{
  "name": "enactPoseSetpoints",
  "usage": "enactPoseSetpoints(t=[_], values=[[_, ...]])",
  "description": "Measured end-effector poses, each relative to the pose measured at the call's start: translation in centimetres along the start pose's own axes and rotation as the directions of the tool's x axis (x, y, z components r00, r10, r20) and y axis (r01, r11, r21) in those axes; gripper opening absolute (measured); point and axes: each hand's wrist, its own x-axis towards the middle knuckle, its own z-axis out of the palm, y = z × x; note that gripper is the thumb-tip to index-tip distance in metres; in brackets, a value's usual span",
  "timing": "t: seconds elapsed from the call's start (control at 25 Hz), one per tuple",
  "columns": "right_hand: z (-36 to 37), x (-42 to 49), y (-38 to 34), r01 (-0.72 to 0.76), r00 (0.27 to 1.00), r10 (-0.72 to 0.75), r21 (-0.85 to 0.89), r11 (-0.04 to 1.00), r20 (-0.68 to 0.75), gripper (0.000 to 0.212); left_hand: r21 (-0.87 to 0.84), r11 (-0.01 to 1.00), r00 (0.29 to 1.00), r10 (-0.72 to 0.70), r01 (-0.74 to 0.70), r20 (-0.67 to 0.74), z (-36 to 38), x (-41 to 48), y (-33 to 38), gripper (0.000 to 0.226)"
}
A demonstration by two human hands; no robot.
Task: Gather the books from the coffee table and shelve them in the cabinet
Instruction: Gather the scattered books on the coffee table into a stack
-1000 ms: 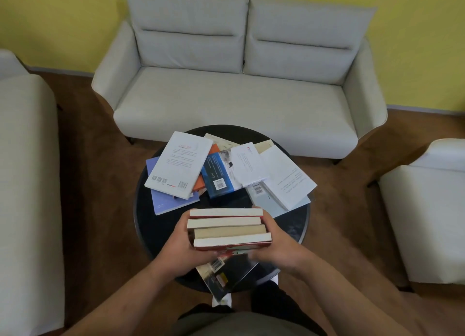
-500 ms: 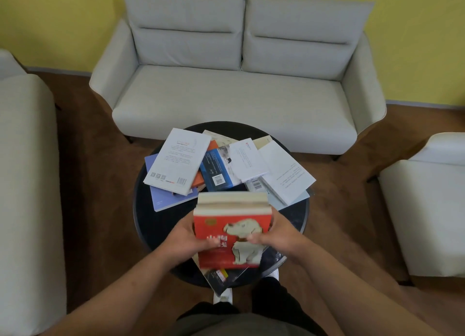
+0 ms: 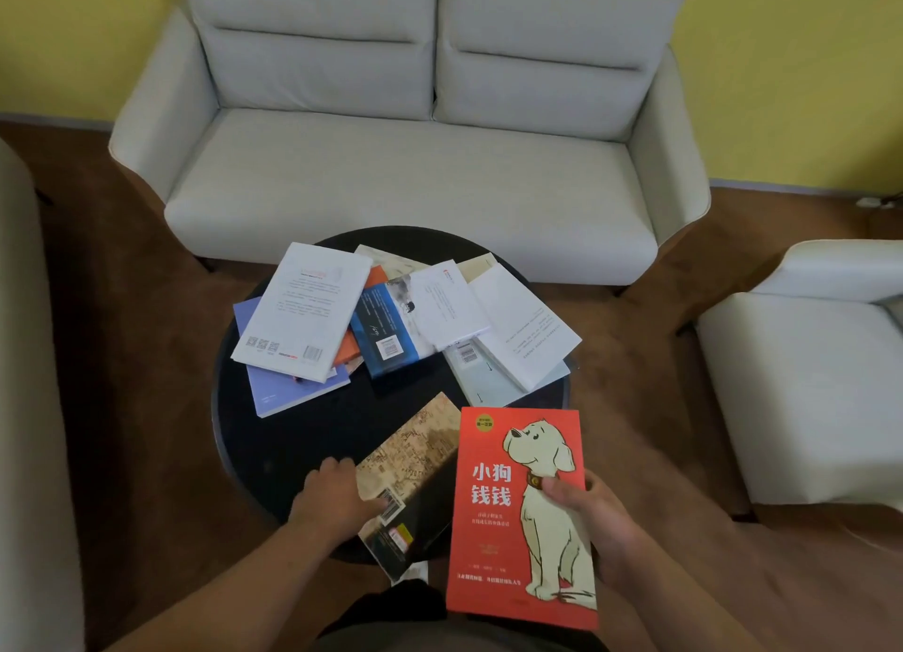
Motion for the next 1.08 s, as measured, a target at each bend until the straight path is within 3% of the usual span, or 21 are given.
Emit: enactPoseSetpoints(t=[0.12,0.28,0.36,0.52,0.6,0.68,0.76,0.84,0.92,1.0,1.08], values=[[-0.6,0.1,0.4,0.003,0.998,0.0,0.049,0.999,-0.06,0.078,-0.022,1.0,0.998,0.019,-0.02,-0.053,1.3,0.7,-0.1,0.07],[-1.0,0.3,0.4,-0.017,0.998,0.024,0.1,0.995,-0.064,0.064,0.076,0.997,0.999,0.007,-0.01,0.051,0.4,1.5,-0.3,0.063],[-0.9,0.3,-0.1,-0.021,0.998,0.026,0.086,0.996,-0.059,0.069,0.151,0.988,0.997,0.036,-0.045,0.064,-0.4,1.9,-0.3,0.06],[-0.2,0.4,-1.8,-0.006,1.0,0.006,-0.039,0.999,0.009,0.073,0.408,0.902,0.972,0.206,-0.143,-0.114,-3.3,2.9,0.1,0.058],[0.3,0.9,-2.6,-0.002,0.999,0.008,-0.123,0.992,0.053,0.074,0.302,0.947,0.951,0.19,-0.112,-0.243,-3.4,3.2,-0.3,0.065],[1.3,1.6,-3.3,0.0,0.997,0.013,-0.174,0.985,0.073,0.075,-0.055,0.998,0.959,-0.019,0.003,-0.282,-2.5,2.6,-1.3,0.07],[2.7,2.3,-3.9,0.016,0.998,-0.003,-0.197,0.98,0.07,0.068,-0.319,0.945,0.977,-0.129,0.07,-0.168,-0.5,1.7,-2.6,0.068],[3.8,2.9,-4.1,0.017,0.999,-0.009,-0.163,0.987,0.051,0.067,-0.432,0.896,0.986,-0.147,0.099,-0.079,1.6,0.6,-3.5,0.055],[4.4,3.3,-3.7,-0.006,0.998,0.01,-0.07,0.997,0.055,0.069,-0.437,0.883,0.981,-0.194,0.173,-0.004,2.2,0.2,-3.5,0.041],[4.6,3.3,-2.9,-0.032,0.998,0.031,0.016,0.999,0.055,0.062,-0.32,0.923,0.975,-0.223,0.216,0.016,1.2,0.4,-2.6,0.045],[4.3,3.1,-1.7,-0.052,0.998,0.049,0.055,0.997,0.049,0.055,-0.144,0.988,0.987,-0.071,0.05,-0.143,-0.4,1.4,-2.0,0.064]])
